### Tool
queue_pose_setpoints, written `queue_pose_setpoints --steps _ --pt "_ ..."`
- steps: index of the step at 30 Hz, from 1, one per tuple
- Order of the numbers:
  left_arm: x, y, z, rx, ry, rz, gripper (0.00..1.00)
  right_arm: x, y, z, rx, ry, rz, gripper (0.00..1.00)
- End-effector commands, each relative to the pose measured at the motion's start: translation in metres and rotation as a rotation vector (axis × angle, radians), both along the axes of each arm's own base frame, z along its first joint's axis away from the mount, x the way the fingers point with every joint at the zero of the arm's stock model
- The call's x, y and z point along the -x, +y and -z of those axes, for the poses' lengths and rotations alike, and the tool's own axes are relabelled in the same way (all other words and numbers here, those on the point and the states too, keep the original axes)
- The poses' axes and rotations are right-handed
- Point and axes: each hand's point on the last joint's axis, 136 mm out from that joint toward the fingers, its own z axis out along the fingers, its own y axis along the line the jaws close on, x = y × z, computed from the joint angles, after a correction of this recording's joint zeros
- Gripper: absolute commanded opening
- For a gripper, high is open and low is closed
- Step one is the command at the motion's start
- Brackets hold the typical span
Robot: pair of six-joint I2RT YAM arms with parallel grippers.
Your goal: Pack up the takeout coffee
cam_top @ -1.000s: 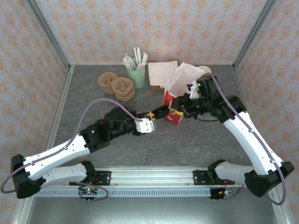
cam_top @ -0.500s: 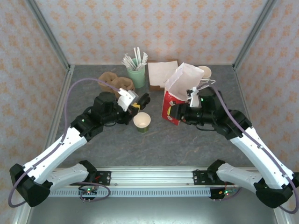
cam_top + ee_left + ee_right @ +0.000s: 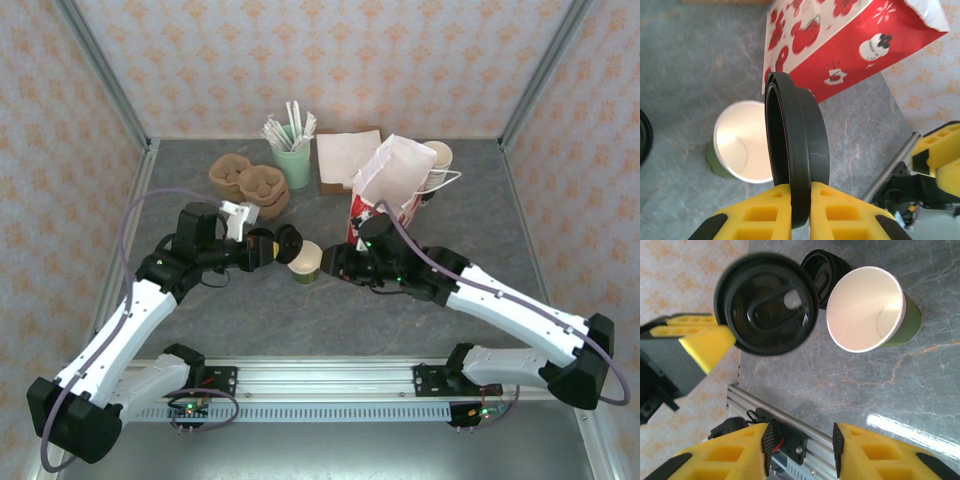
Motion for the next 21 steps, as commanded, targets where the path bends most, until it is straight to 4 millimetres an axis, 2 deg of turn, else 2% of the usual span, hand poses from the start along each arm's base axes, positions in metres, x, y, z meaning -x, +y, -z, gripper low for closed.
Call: queue_pose_setpoints --steps 1,9,16,21 --pt "0.007 -0.011 0.003 0.114 0.103 0.016 0.14 -0.019 0.008 0.002 -0.053 -0.024 0.103 0.39" --pt "-0.008 -0.012 0.022 0.200 0.213 -0.038 0.12 -0.040 -0.003 0.033 0.074 -0.080 0.186 0.40" --pt "-0.014 -0.017 0.024 0.233 0.230 -0.020 0.12 -0.057 -0.012 0.053 0.142 -0.092 0.245 0.51" --pt "-0.012 -0.019 0.034 0.249 0.254 0.006 0.12 -0.066 -0.009 0.066 0.165 -0.078 0.240 0.53"
